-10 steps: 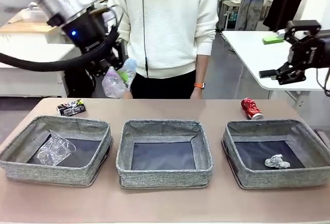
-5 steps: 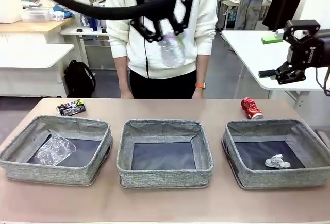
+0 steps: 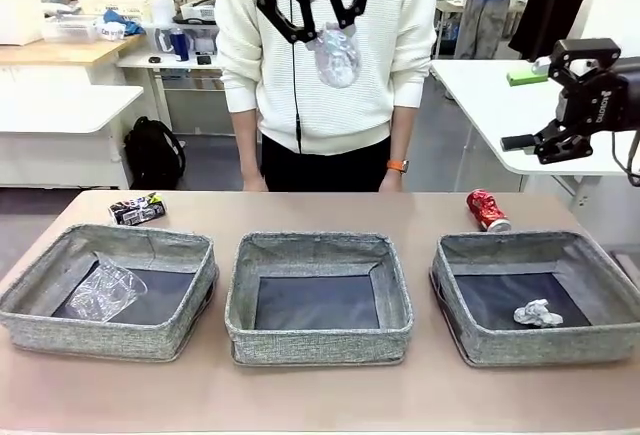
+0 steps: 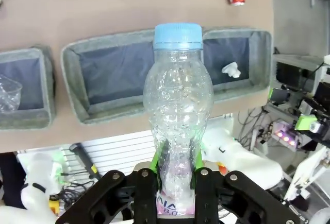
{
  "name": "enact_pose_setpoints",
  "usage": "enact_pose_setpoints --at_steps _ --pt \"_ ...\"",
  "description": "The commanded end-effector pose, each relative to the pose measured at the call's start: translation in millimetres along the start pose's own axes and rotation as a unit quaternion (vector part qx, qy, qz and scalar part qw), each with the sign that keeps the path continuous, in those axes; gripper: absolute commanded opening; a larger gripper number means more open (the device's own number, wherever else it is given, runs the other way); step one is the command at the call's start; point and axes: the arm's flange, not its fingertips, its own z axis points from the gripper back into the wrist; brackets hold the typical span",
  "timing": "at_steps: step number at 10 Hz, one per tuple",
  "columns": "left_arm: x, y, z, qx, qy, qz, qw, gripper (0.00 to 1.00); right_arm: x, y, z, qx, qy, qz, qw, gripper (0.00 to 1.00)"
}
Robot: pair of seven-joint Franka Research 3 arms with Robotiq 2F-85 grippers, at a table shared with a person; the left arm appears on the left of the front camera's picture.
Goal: Sort the waste into the appropriate baskets.
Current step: Pick up the waste item pointed out by the person.
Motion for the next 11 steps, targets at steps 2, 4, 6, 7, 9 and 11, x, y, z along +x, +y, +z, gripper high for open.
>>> enact_pose_setpoints --at_steps 2,4,6,7,9,11 --pt "0.1 6.9 16.4 0.042 0.002 -0.036 0.998 0.22 -0.3 3.0 0.4 -0.004 0.002 -0.009 1.000 1.00" --pt "0.8 10.5 23.1 0.044 -0.018 -0.039 0.998 0.22 -0.3 3.0 0.4 -0.004 0.002 -0.009 1.000 1.00" --pt "-0.2 16.0 23.4 0.038 -0.045 -0.065 0.996 0.22 -0.3 3.0 0.4 -0.004 0.002 -0.009 1.000 1.00" --pt "0.1 10.6 21.6 0.039 -0.013 -0.029 0.999 0.22 -0.3 3.0 0.4 -0.004 0.002 -0.009 1.000 1.00" --pt "0.1 10.6 21.6 0.039 -0.013 -0.029 0.999 0.22 -0.3 3.0 0.4 -0.004 0.002 -0.009 1.000 1.00" --pt "0.1 10.6 21.6 0.039 -0.013 -0.029 0.999 0.22 -0.3 3.0 0.4 -0.004 0.002 -0.009 1.000 1.00"
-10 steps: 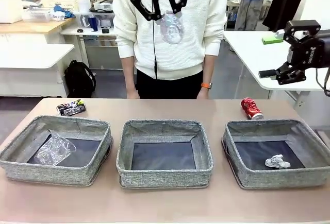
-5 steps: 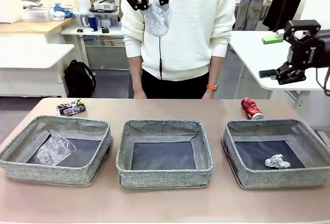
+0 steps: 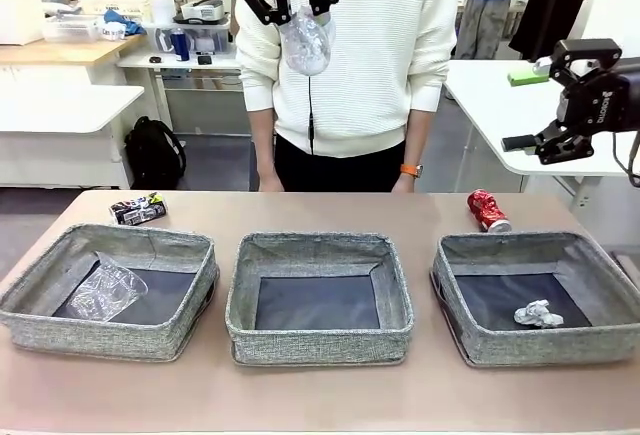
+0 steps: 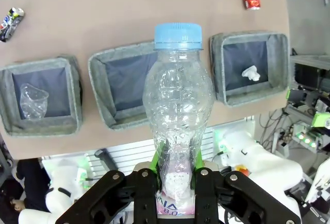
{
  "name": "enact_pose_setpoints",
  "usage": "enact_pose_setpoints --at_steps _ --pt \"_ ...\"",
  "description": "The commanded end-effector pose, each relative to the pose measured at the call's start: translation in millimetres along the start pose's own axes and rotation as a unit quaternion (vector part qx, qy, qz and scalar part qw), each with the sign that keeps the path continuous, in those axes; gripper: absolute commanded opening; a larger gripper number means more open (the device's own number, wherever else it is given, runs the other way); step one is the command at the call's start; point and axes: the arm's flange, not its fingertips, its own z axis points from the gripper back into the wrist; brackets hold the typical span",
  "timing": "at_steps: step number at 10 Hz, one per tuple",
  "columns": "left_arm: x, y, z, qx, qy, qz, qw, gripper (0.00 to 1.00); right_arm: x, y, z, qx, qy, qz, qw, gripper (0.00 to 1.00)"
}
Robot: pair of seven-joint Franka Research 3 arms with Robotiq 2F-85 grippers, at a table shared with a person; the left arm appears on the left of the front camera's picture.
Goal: Sort the waste into the appropriate baskets.
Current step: Pick up the waste item pointed out by the person, then place the picked waste into the Fabric basket indicated by the person.
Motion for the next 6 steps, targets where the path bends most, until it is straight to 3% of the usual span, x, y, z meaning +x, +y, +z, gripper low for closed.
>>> enact_pose_setpoints --at_steps 1,6 --pt "-2.7 1.7 3.8 -0.001 0.002 0.007 1.000 0.22 -0.3 3.0 0.4 -0.004 0.002 -0.009 1.000 1.00" --pt "-2.7 1.7 3.8 -0.001 0.002 0.007 1.000 0.22 -0.3 3.0 0.4 -0.004 0.002 -0.009 1.000 1.00"
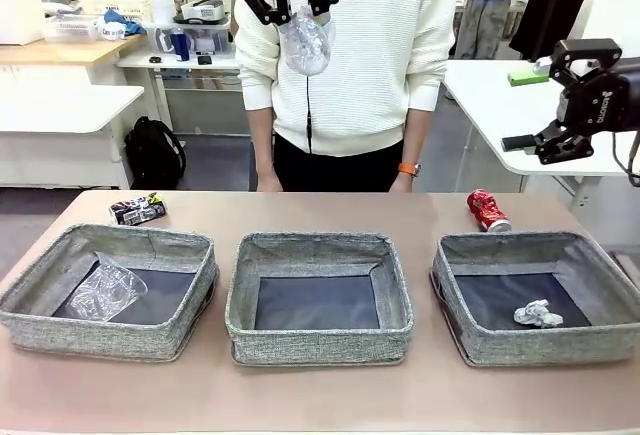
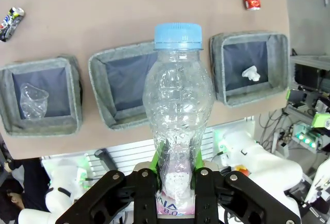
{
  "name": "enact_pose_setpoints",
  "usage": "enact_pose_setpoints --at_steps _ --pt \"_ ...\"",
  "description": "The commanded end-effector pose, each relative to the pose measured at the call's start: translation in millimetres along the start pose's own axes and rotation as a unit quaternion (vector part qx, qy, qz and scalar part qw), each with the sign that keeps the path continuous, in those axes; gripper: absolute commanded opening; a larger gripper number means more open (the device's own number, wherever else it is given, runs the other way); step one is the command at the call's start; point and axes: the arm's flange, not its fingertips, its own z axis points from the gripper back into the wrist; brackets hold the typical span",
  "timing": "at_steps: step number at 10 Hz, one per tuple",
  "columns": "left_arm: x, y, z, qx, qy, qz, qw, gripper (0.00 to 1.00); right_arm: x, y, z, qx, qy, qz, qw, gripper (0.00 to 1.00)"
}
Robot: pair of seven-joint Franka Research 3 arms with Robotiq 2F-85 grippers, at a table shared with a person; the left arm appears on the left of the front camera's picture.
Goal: Sort the waste into the appropriate baskets.
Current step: Place the picked waste into the Fabric basket indicated by the person.
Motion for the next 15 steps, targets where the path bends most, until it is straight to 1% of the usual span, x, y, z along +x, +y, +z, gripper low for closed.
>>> enact_pose_setpoints --at_steps 1,15 --pt "-2.9 1.4 3.7 -0.001 0.002 0.006 1.000 0.22 -0.3 3.0 0.4 -0.004 0.002 -0.009 1.000 1.00" --pt "-2.9 1.4 3.7 -0.001 0.002 0.006 1.000 0.22 -0.3 3.0 0.4 -0.004 0.002 -0.009 1.000 1.00"
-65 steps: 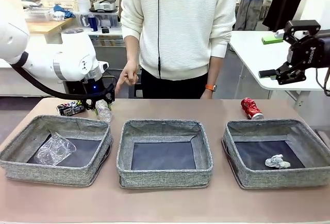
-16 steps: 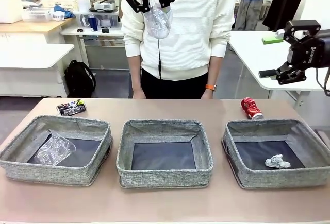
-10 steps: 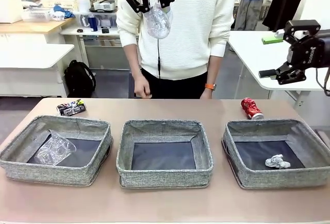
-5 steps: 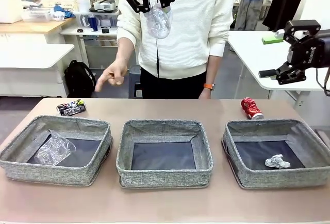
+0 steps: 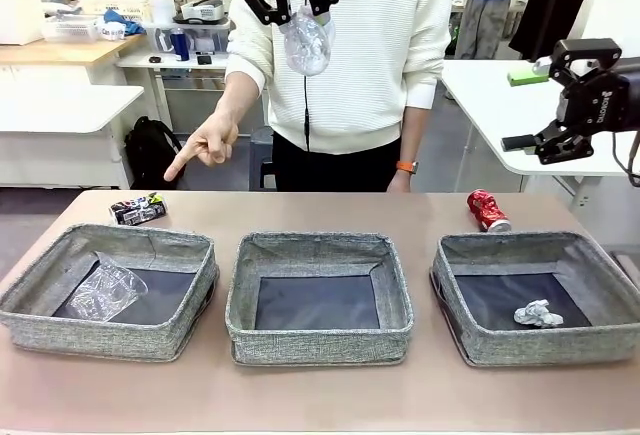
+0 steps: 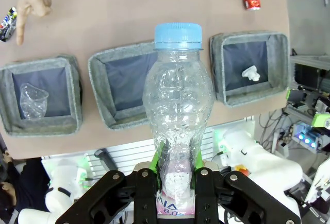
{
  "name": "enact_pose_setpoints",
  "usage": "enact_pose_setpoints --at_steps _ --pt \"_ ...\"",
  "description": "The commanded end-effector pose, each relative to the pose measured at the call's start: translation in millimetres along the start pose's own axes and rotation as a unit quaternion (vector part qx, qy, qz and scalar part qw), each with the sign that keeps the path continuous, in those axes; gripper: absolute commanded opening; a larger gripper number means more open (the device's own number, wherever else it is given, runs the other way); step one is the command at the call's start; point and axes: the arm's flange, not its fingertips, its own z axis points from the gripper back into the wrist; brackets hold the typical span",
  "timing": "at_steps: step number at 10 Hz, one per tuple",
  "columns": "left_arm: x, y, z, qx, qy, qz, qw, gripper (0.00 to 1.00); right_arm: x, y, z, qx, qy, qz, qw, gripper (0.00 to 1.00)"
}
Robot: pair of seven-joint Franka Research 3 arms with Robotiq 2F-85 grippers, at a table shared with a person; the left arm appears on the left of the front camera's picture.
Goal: Sort the waste into the appropriate baskets.
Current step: Place the picked waste into the Fabric basket indicated by the person.
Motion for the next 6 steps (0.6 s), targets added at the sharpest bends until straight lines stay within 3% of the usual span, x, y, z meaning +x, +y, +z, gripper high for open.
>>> enact_pose_setpoints --at_steps 1,2,3,4,6 --pt "-2.6 1.8 3.7 -0.001 0.002 0.006 1.000 0.22 -0.3 3.0 0.4 -0.004 0.002 -0.009 1.000 1.00" --pt "0.0 0.0 0.0 0.000 0.000 0.000 1.000 0.22 -0.3 3.0 0.4 -0.004 0.002 -0.009 1.000 1.00" --pt "-0.3 26.3 -10.6 0.039 -0.024 -0.064 0.997 0.22 -0.3 3.0 0.4 -0.004 0.002 -0.009 1.000 1.00" --pt "-5.1 72.5 -27.5 0.068 -0.080 -0.100 0.989 0.22 -0.3 3.0 0.4 -0.004 0.002 -0.009 1.000 1.00" --pt "-29.1 167.6 -61.3 0.095 -0.089 -0.122 0.984 0.22 -0.3 3.0 0.4 -0.004 0.002 -0.009 1.000 1.00"
